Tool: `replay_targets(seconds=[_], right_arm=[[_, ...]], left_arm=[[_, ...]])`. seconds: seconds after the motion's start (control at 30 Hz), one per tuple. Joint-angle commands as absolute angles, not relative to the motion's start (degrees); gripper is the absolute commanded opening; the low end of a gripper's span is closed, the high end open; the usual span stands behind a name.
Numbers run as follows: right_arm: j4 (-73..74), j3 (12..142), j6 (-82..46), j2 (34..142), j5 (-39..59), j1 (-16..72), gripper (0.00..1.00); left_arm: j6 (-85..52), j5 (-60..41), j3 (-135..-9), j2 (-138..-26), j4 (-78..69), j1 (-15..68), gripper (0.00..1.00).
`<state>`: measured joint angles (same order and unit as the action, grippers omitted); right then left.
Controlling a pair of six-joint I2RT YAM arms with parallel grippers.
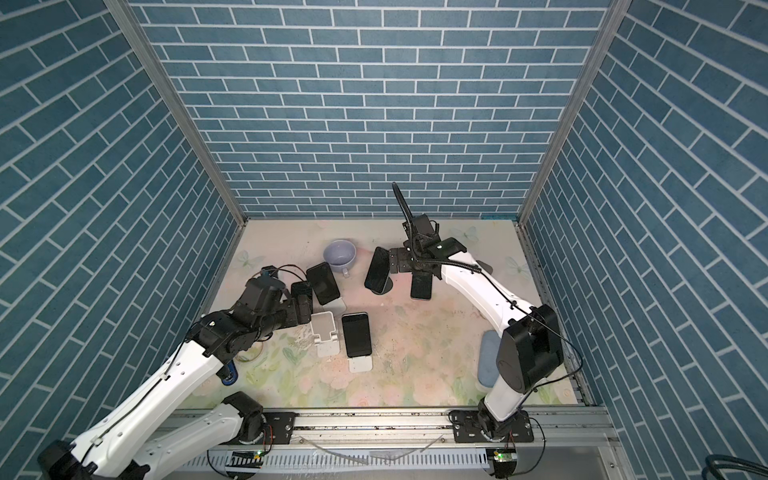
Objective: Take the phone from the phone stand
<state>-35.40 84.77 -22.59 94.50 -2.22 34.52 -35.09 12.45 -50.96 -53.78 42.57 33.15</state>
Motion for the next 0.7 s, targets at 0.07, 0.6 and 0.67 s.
replay_targets(seconds=[0.07, 0.6, 0.67], right_arm=[[-37.0, 83.9, -20.8, 93.1, -4.5, 34.9, 0.96], [-35.2, 79.7, -19.7, 91.0, -5.1, 34.8, 0.96], [-35.0, 79.3, -19.7, 91.0, -5.2, 34.8, 0.96]], left_arm=[[-40.5, 20.9, -53.2, -57.8, 43.4, 39.2, 1.00], [-46.6, 23.2, -52.8, -69.7, 38.5, 45.0, 1.00], [-46.9, 23.0, -52.3, -70.4, 38.0, 45.0, 0.99]])
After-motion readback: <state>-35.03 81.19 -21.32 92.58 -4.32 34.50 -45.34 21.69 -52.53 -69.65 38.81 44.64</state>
